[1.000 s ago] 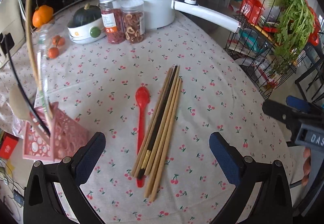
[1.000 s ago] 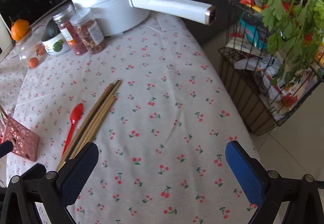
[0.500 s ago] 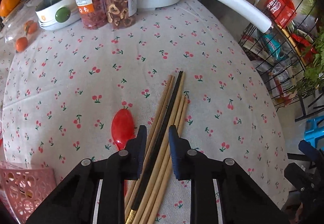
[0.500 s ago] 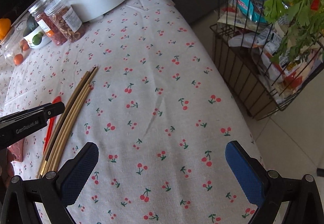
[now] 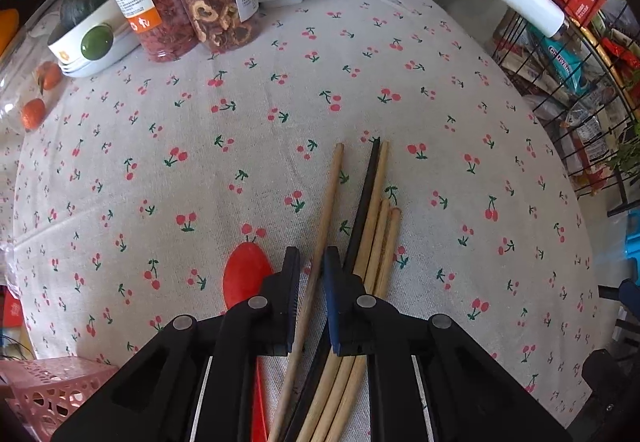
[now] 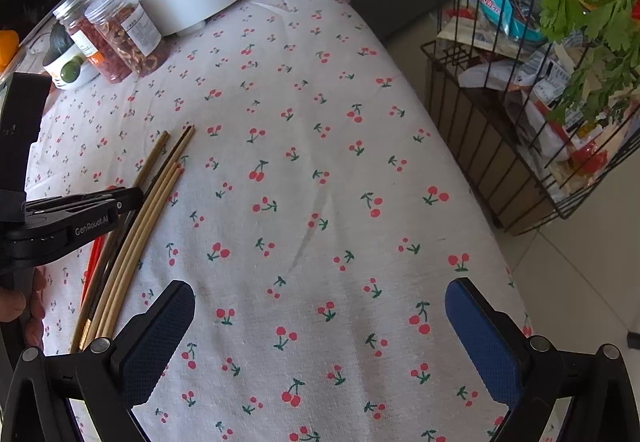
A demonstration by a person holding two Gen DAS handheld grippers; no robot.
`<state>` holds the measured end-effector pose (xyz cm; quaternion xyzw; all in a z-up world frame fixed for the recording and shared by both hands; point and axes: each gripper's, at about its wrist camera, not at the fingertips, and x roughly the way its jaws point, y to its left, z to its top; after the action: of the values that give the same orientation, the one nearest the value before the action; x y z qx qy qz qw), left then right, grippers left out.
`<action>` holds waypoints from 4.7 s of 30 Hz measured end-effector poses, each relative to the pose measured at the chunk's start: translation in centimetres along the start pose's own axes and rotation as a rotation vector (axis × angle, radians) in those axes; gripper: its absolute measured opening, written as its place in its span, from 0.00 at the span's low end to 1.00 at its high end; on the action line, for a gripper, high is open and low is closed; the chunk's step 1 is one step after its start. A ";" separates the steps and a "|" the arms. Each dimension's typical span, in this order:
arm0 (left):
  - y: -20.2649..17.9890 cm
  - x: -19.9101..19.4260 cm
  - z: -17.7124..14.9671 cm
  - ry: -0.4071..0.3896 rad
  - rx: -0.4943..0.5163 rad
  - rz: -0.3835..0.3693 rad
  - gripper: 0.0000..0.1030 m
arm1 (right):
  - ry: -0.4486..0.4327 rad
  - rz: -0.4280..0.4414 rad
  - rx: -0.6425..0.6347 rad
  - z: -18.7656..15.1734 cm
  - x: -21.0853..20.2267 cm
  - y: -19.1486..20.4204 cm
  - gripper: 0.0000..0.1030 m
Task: Organize utensils
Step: 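Lift the wooden chopstick with the left tool while the right tool grasps another wooden chopstick, then carry both wooden chopsticks to the pink caddy and release them inside with both tools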
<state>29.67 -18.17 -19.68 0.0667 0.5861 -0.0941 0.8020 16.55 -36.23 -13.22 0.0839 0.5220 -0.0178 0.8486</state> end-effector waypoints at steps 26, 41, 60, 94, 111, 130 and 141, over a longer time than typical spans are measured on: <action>3.9 -18.3 -14.7 -0.299 0.133 -0.189 0.04 | 0.048 0.053 -0.007 0.1 2.8 5.3 1.00; 8.7 -19.6 -17.7 -0.323 0.103 -0.256 0.04 | 0.106 0.017 -0.029 1.0 8.0 10.7 0.80; 10.4 -19.8 -18.2 -0.319 0.079 -0.265 0.05 | 0.158 -0.147 -0.062 1.3 9.2 11.6 0.79; 10.3 -23.9 -20.5 -0.483 0.065 -0.220 0.04 | -0.235 0.276 -0.115 -2.7 -7.2 8.5 0.05; 15.1 -30.6 -20.1 -0.730 -0.057 -0.173 0.04 | -0.449 0.391 -0.240 -3.5 -15.5 12.9 0.05; 17.5 -29.2 -16.8 -0.729 -0.082 -0.016 0.04 | -0.486 0.525 -0.245 -2.6 -16.5 18.5 0.06; 17.1 -23.6 -13.6 -0.527 -0.036 0.013 0.04 | -0.493 0.575 -0.197 -1.1 -15.0 20.9 0.06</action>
<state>14.07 3.18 -1.40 0.0293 0.3581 -0.0925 0.9286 11.22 -16.35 2.16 0.1382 0.2570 0.2513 0.9229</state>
